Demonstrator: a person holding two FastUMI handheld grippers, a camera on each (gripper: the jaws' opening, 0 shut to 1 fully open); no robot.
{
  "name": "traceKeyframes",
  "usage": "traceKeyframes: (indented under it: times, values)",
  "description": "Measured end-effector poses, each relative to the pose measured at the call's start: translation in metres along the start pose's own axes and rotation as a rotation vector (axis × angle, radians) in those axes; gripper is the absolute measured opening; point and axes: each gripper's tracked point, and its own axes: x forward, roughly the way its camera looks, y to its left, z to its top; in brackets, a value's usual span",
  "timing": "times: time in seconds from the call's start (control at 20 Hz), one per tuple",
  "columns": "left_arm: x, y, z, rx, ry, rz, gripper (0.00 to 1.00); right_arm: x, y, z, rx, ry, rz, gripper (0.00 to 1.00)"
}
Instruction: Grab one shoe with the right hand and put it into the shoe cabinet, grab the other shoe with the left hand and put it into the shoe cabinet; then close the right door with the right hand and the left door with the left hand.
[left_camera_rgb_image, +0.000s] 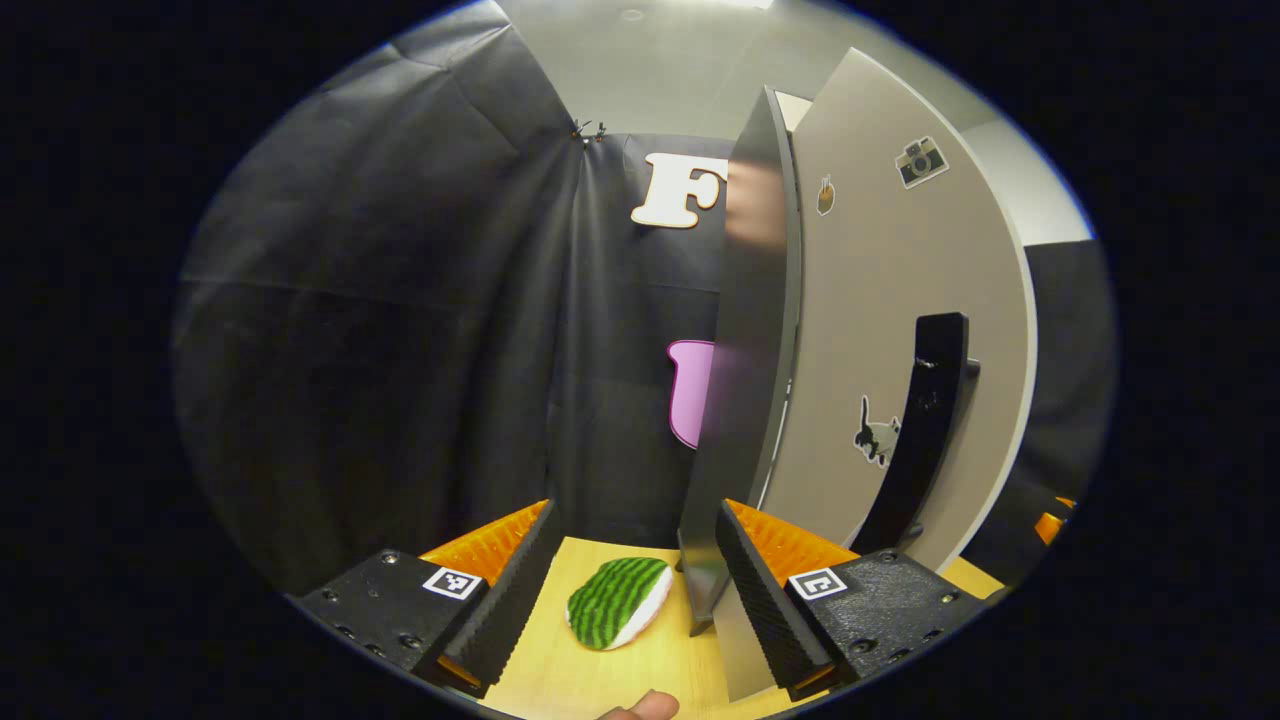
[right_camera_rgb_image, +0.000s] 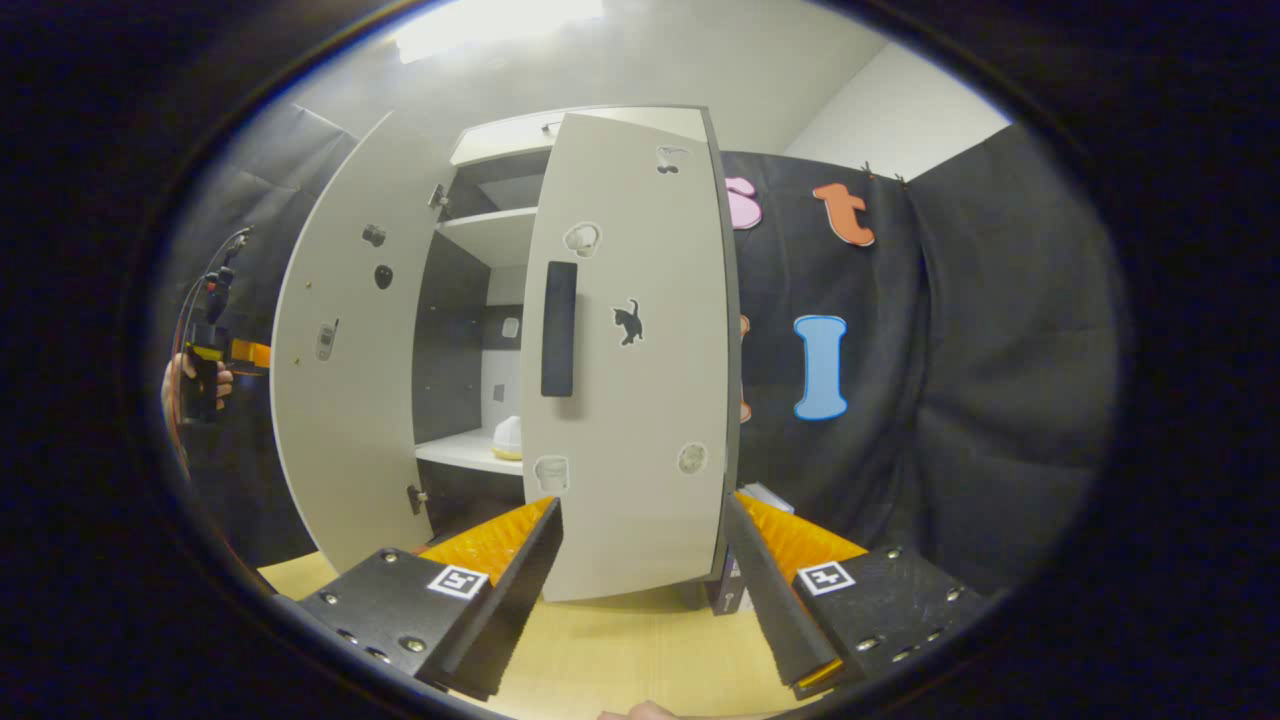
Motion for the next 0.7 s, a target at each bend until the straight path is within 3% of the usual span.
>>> traceKeyframes:
  times: [0.2,0.3,0.4,0.7]
  values:
    - [-0.005,-0.049,0.015,0.024,-0.005,-0.073,0.96,-0.026,0.014,-0.015,0.018,0.011,0.003,0.97]
    - [-0.01,-0.044,0.012,0.082,0.012,0.007,0.89,-0.041,0.014,-0.015,0.023,0.0,0.004,0.97]
    - [-0.011,-0.048,0.019,0.115,-0.01,0.044,0.89,-0.059,0.016,-0.008,0.032,-0.038,0.016,0.96]
    - [-0.007,-0.103,0.007,0.037,0.033,-0.078,0.94,-0.083,0.016,0.008,0.052,-0.109,0.025,0.97]
